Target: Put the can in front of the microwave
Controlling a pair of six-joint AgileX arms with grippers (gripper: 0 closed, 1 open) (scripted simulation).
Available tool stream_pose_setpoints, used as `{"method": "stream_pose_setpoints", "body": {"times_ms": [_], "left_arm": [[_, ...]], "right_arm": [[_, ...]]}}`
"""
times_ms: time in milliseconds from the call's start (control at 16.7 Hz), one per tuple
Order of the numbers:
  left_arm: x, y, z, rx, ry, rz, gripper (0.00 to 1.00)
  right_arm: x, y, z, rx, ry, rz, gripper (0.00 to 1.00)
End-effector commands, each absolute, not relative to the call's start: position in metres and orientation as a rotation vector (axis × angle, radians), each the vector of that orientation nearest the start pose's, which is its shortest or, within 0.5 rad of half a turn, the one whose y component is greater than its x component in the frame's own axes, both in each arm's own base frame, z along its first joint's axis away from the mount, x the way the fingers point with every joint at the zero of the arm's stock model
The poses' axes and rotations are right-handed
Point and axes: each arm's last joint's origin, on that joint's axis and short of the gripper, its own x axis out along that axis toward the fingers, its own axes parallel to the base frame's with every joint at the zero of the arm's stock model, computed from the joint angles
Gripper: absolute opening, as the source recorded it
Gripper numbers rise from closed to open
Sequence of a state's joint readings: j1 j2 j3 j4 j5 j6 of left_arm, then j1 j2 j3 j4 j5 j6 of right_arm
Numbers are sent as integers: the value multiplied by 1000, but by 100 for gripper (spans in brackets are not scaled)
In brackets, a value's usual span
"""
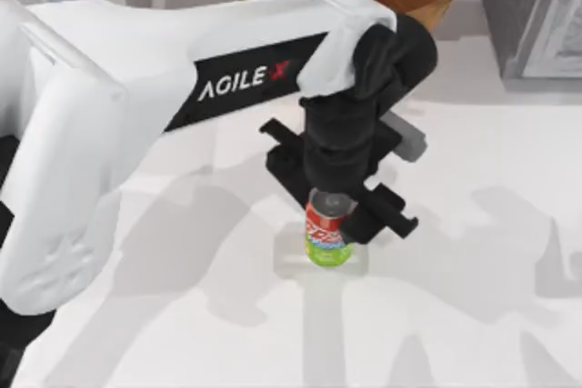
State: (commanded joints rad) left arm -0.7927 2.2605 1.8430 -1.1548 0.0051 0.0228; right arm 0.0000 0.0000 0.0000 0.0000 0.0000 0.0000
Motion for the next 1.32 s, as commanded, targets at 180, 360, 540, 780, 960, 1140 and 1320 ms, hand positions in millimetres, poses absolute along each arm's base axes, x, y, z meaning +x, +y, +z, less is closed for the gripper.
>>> {"method": "stream_pose_setpoints", "body": {"times_ms": [180,360,540,780,960,1140,1320], "left_arm": [[314,-311,160,629,1480,-630,10],[314,-311,160,629,1480,-630,0],[314,-311,160,629,1480,-630,0],[314,-311,161,628,1479,-631,0],[314,-312,170,628,1480,-631,0],[314,-312,190,628,1479,-631,0],[314,-311,201,628,1479,-631,0]], "right_arm": [[106,-1,160,0,0,0,100],[106,-1,160,0,0,0,100],[106,-1,160,0,0,0,100],[106,-1,160,0,0,0,100],[106,-1,160,0,0,0,100],[106,-1,160,0,0,0,100],[106,-1,160,0,0,0,100]]}}
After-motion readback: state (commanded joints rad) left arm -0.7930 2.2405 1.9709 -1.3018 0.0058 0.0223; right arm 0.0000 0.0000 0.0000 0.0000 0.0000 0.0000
